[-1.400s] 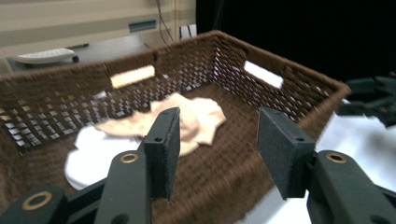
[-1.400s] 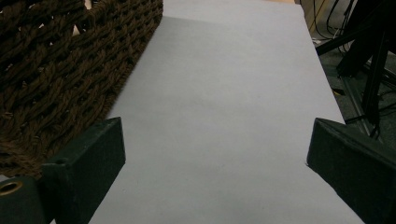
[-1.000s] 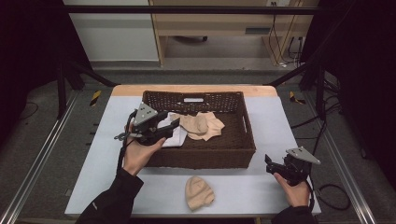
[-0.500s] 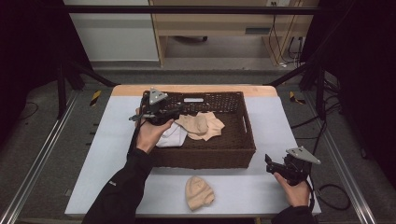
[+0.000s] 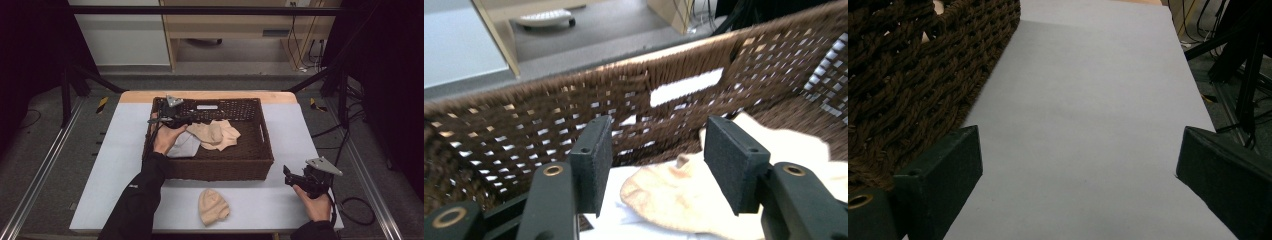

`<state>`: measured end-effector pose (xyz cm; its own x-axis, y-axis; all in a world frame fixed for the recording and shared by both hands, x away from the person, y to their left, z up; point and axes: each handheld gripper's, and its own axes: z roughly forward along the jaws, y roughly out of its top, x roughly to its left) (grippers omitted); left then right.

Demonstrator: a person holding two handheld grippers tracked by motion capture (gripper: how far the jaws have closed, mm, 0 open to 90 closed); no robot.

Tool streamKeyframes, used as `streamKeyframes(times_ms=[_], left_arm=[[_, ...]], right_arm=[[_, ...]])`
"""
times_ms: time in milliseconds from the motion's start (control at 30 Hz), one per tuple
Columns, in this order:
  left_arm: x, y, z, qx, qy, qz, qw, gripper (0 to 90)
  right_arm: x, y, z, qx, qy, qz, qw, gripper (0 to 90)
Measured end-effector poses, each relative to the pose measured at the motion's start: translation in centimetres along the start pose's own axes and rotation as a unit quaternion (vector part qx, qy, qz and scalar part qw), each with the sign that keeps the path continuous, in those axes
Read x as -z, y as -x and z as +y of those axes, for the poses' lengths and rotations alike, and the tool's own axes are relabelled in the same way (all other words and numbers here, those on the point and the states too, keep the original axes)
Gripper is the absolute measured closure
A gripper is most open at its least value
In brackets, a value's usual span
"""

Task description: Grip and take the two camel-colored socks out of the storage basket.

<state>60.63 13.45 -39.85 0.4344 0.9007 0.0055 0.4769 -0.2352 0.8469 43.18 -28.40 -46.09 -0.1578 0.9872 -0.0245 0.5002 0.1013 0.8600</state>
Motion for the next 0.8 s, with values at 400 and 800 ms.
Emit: streamKeyframes(times_ms=[400,800], left_arm=[[-2.1,-0.5,-1.3,0.004,-0.06,-0.014,0.9981,44.1],[-3.3,-0.4,-2.3,-0.014,-0.102,-0.011,0.9946,41.6]], right_arm=[[-0.1,-0.1,0.0,0.001,-0.002,0.001,1.0,5.1],[-0.1,-0.2,0.0,0.003,-0.003,0.002,1.0,5.1]])
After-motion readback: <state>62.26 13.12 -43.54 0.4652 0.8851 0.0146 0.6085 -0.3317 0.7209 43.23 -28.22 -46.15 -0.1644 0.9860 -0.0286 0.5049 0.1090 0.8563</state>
